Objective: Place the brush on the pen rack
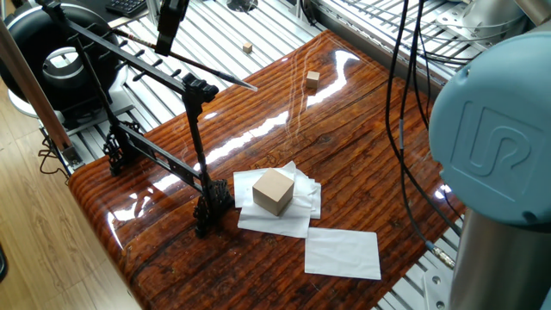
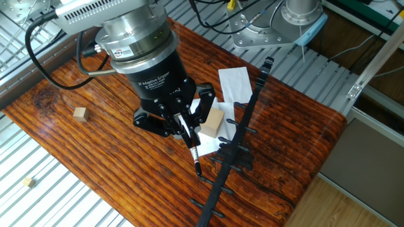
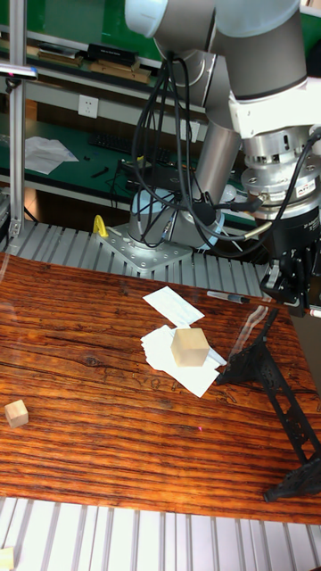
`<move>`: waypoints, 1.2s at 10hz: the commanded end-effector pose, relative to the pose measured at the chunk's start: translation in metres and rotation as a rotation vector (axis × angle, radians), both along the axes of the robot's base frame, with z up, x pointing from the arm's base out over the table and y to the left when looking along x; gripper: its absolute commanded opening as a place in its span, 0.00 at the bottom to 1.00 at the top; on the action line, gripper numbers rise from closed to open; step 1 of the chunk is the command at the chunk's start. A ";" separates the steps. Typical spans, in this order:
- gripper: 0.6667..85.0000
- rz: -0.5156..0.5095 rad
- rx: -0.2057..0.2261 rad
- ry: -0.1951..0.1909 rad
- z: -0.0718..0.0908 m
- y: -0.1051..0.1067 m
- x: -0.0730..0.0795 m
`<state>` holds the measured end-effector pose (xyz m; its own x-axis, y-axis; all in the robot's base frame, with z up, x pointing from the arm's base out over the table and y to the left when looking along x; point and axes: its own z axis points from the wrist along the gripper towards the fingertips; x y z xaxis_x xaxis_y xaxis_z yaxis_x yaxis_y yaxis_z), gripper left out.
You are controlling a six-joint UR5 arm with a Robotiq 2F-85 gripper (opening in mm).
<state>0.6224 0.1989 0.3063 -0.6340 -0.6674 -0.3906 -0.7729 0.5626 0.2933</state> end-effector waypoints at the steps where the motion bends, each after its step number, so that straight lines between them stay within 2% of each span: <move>1: 0.01 0.013 0.023 -0.007 0.004 0.000 0.001; 4: 0.01 0.021 0.022 -0.010 0.002 -0.003 0.000; 9: 0.01 0.032 -0.035 -0.020 -0.008 -0.014 0.001; 12: 0.01 0.027 -0.035 -0.016 -0.006 -0.013 -0.003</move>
